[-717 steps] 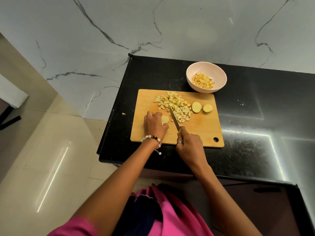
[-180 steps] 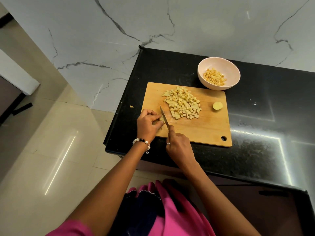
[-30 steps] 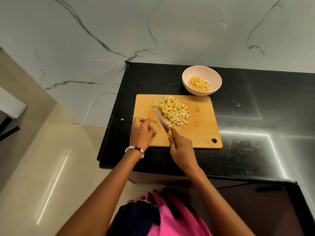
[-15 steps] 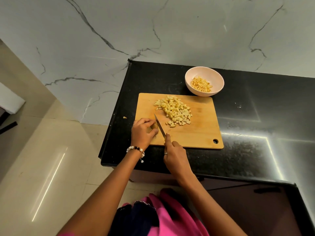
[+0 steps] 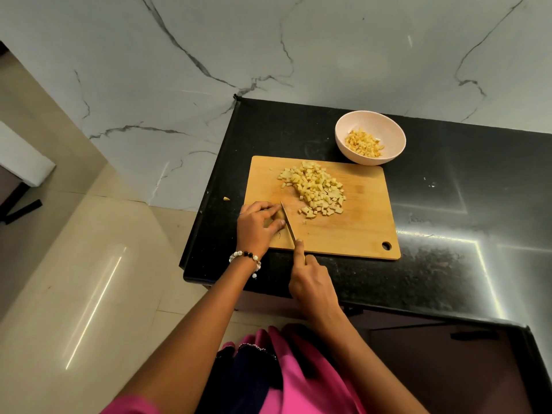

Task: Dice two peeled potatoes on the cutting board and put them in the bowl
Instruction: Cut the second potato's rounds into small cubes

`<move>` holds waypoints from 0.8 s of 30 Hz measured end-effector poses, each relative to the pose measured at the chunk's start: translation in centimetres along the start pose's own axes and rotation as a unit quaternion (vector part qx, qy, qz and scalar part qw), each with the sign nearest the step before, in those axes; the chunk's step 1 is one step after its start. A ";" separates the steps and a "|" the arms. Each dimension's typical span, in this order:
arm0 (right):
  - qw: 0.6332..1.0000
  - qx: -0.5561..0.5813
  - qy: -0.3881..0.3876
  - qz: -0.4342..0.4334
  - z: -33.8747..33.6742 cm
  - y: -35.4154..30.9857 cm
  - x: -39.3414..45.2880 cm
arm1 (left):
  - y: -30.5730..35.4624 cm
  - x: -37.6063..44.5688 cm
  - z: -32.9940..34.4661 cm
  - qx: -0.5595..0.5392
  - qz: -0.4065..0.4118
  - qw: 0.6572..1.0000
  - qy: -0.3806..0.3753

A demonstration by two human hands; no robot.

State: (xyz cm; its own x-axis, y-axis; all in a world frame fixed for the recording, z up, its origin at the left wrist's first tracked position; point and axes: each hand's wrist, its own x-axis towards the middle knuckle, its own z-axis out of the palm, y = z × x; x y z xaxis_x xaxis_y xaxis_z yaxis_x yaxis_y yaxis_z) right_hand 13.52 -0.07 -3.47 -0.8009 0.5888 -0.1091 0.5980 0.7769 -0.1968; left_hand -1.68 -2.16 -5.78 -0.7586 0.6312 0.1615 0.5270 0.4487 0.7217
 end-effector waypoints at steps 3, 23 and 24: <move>0.998 0.046 -0.033 0.011 -0.5 0.1 -0.3 | -0.1 -0.1 -0.1 -0.005 0.000 1.000 -0.003; 0.992 0.120 0.040 -0.017 -1.0 1.4 1.8 | -0.2 -0.1 -0.4 0.000 0.001 1.000 -0.015; 0.992 0.117 0.037 -0.017 -1.0 1.4 1.7 | -0.2 -0.1 -0.4 0.001 0.001 1.000 -0.014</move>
State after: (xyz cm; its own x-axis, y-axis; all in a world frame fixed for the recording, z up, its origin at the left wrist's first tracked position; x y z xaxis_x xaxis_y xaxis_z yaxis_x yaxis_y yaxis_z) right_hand 12.99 2.27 -2.93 -0.8103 0.5853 -0.0287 0.5411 0.7284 -0.4202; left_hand -1.89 -2.55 -5.69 -0.7460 0.6503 0.1439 0.5298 0.4484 0.7199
